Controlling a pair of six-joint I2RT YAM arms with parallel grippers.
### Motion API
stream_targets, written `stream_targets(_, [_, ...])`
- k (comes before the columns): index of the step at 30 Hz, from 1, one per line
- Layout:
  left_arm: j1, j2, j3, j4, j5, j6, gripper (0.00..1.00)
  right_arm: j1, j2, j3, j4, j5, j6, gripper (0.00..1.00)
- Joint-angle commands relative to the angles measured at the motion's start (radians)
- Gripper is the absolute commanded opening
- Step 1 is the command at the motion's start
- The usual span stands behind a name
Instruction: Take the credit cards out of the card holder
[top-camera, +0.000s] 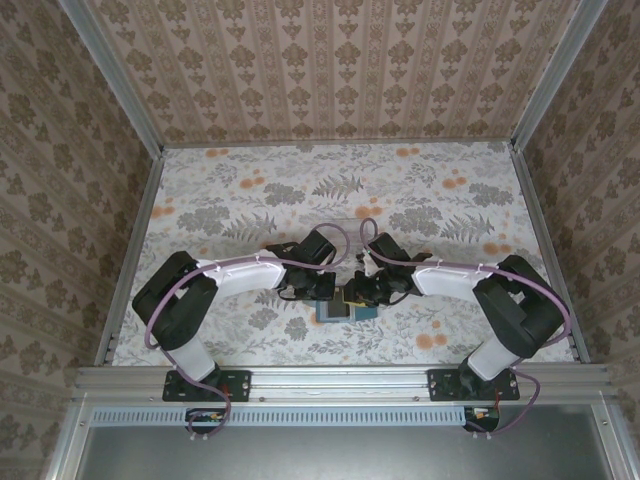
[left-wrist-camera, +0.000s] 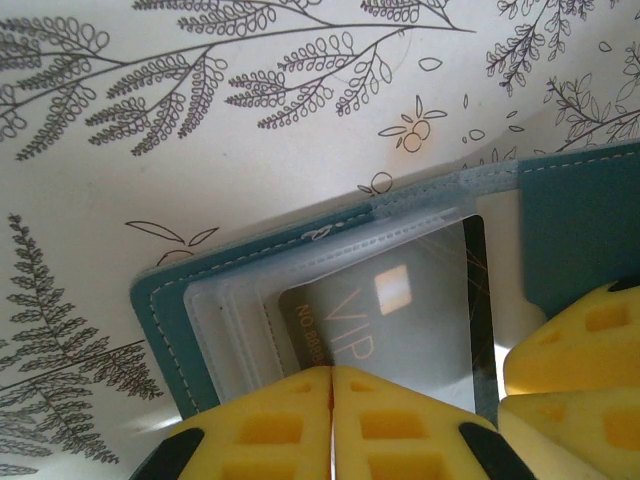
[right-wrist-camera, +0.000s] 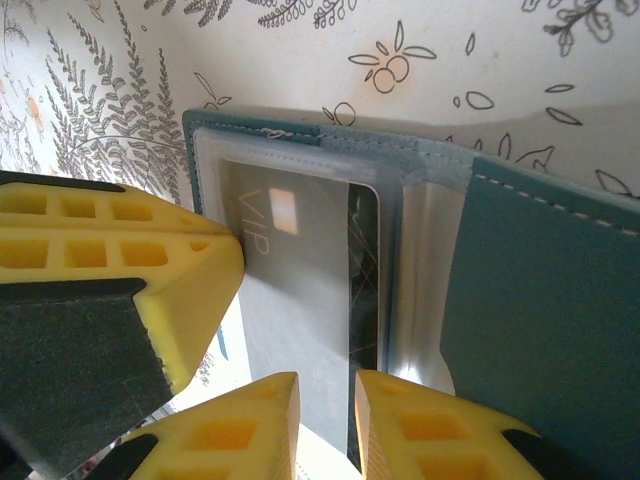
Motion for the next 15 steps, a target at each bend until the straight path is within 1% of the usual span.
stream_targets(1, [-0.001,0.006,-0.008,-0.039,-0.007,0.01,0.08,-0.003,0.019,0.013,0.027,-0.04,0.008,0.22])
stream_targets(9, [-0.001,-0.012,-0.005,-0.056,-0.011,0.018,0.08,-0.003,0.053,0.011,0.021,-0.015,0.009,0.21])
stream_targets(15, [0.0,-0.015,-0.008,-0.079,-0.026,0.024,0.08,-0.003,0.029,0.01,-0.047,0.042,0.002,0.21])
